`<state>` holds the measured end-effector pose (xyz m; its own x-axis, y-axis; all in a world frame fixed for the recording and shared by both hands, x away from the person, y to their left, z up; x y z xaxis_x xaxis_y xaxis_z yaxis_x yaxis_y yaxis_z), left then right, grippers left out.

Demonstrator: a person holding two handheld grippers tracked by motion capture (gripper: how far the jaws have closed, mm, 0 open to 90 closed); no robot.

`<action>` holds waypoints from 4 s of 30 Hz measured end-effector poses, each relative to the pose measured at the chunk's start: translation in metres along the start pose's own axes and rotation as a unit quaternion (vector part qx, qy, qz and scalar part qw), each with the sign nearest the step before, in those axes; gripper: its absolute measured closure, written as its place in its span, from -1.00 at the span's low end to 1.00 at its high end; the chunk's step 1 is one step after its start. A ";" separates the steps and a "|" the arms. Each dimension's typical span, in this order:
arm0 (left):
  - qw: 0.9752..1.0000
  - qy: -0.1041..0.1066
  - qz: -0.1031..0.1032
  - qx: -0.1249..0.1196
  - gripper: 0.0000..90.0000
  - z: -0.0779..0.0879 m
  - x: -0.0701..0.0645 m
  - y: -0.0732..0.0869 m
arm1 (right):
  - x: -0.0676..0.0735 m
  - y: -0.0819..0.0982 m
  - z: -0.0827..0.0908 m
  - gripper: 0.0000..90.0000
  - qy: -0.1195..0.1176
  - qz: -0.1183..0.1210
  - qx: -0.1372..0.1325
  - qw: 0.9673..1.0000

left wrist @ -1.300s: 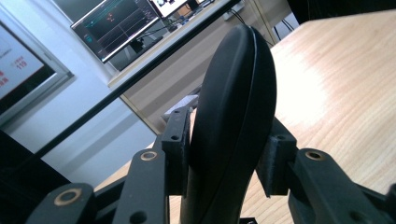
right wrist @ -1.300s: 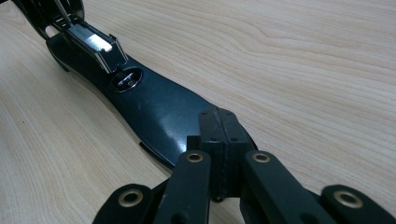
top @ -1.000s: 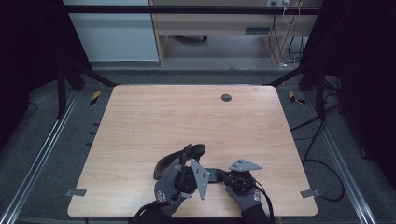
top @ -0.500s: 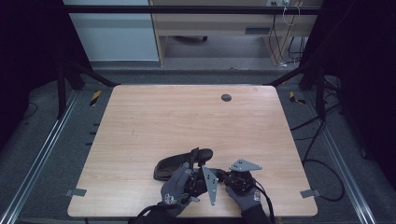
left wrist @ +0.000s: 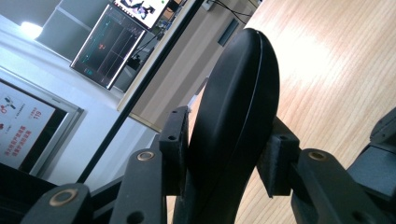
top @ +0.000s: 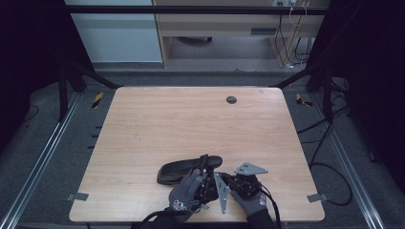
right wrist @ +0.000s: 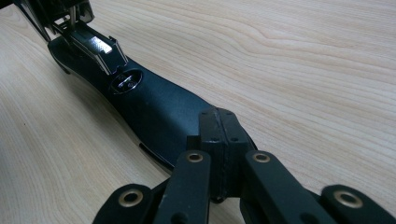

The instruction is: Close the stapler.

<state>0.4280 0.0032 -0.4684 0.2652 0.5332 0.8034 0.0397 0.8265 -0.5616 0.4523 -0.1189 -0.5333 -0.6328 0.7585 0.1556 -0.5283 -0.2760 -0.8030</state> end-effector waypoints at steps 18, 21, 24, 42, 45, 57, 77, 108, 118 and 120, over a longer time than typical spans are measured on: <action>0.999 0.015 -0.046 0.007 0.26 -0.007 -0.024 0.003 | -0.005 0.001 0.002 1.00 0.008 -0.005 0.001 1.000; 0.998 0.019 -0.056 0.007 0.25 -0.007 -0.027 0.004 | -0.007 0.001 0.003 1.00 0.011 -0.005 -0.001 1.000; 0.997 0.020 -0.069 0.007 0.24 -0.007 -0.031 0.005 | -0.011 0.002 0.006 1.00 0.018 -0.007 -0.002 1.000; 0.996 0.070 -0.055 0.000 -0.08 -0.005 -0.035 0.003 | -0.032 0.004 0.017 0.84 0.058 -0.024 -0.013 0.998; 0.995 0.093 -0.036 -0.005 -0.15 -0.004 -0.034 0.000 | -0.034 0.004 0.018 0.81 0.062 -0.025 -0.014 0.998; 0.984 0.167 0.039 -0.043 -0.21 0.009 -0.022 -0.021 | -0.040 0.005 0.022 0.75 0.072 -0.030 -0.020 0.997; 0.935 0.252 0.243 -0.051 -0.19 0.003 0.050 -0.013 | -0.042 -0.001 0.030 0.79 0.070 -0.031 -0.039 0.996; 0.918 0.162 0.361 0.024 -0.14 0.001 0.134 0.116 | -0.022 -0.051 0.054 1.00 0.020 -0.005 -0.076 0.997; 0.909 0.140 0.385 0.073 -0.12 0.006 0.136 0.172 | -0.005 -0.066 0.053 1.00 -0.006 0.010 -0.081 0.997; 0.907 0.138 0.389 0.080 -0.12 0.007 0.135 0.181 | -0.001 -0.068 0.051 1.00 -0.016 0.016 -0.077 0.997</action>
<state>0.4639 0.2259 -0.4606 0.3851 0.9191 0.0833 -0.3980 0.2468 -0.8836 0.4597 -0.1309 -0.4496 -0.6665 0.7312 0.1454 -0.4165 -0.2035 -0.8860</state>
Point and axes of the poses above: each handheld gripper's, and its own axes: z roughly backward along the jaws, y roughly out of its underside, x roughly to its left, the point moved 5 cm from there along -z, roughly forward along the jaws, and after that the axes turned 2 degrees about x, right-handed, at the moved point
